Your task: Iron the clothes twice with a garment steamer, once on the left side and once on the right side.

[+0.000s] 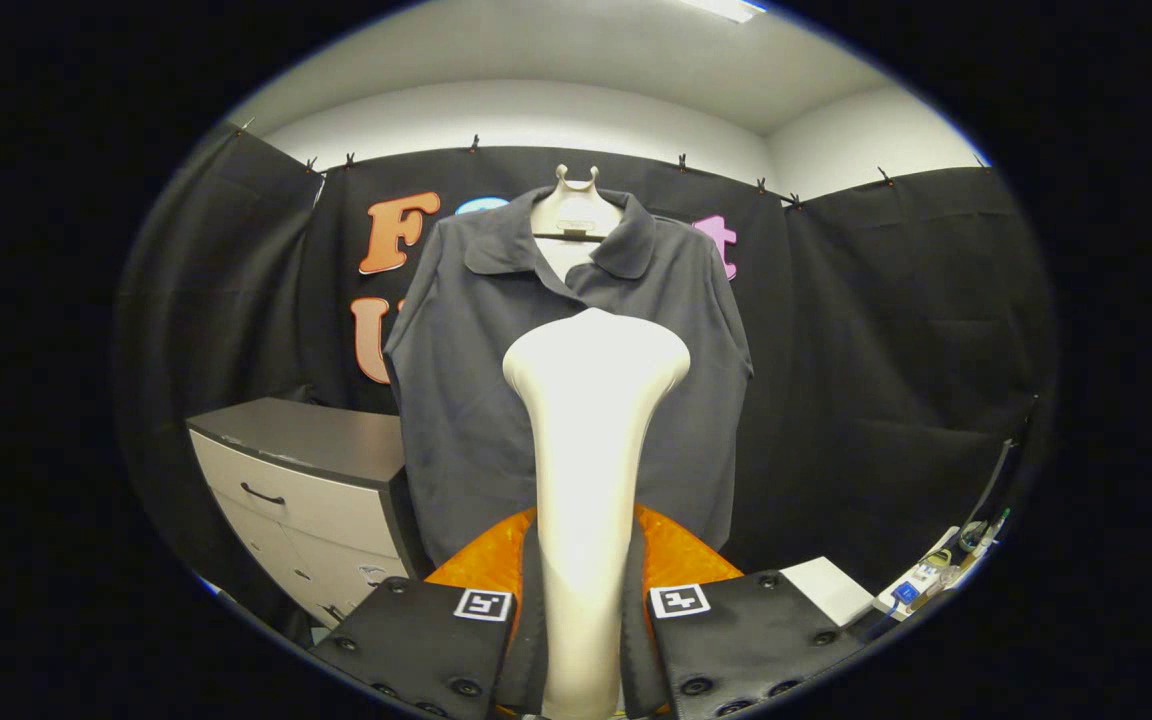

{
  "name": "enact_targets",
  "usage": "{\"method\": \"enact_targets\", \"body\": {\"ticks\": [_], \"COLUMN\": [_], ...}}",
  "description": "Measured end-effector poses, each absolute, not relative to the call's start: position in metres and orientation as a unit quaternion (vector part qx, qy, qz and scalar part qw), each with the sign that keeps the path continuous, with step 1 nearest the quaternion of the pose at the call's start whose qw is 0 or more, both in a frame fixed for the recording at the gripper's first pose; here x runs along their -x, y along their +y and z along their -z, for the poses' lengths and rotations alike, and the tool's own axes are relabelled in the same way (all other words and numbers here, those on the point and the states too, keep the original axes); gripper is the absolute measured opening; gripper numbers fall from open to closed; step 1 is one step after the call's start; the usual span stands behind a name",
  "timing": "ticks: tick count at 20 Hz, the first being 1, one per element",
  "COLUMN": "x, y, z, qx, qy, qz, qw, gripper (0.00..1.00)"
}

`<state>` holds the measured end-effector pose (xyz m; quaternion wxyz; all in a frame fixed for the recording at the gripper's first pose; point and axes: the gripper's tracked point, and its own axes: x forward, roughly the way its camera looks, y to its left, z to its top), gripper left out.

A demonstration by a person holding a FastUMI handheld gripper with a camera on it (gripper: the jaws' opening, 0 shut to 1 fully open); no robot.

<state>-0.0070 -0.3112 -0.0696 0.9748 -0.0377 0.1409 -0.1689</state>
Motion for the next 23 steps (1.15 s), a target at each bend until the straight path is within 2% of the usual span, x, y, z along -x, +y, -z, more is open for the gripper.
{"method": "enact_targets", "body": {"ticks": [13,23], "x": [0.023,0.020], "y": [-0.275,-0.258], "z": [0.015,0.024], "qx": [0.058,0.059], "qy": [0.082,0.095], "qz": [0.149,0.128], "qw": [0.984,0.985], "gripper": [0.36,0.36]}}
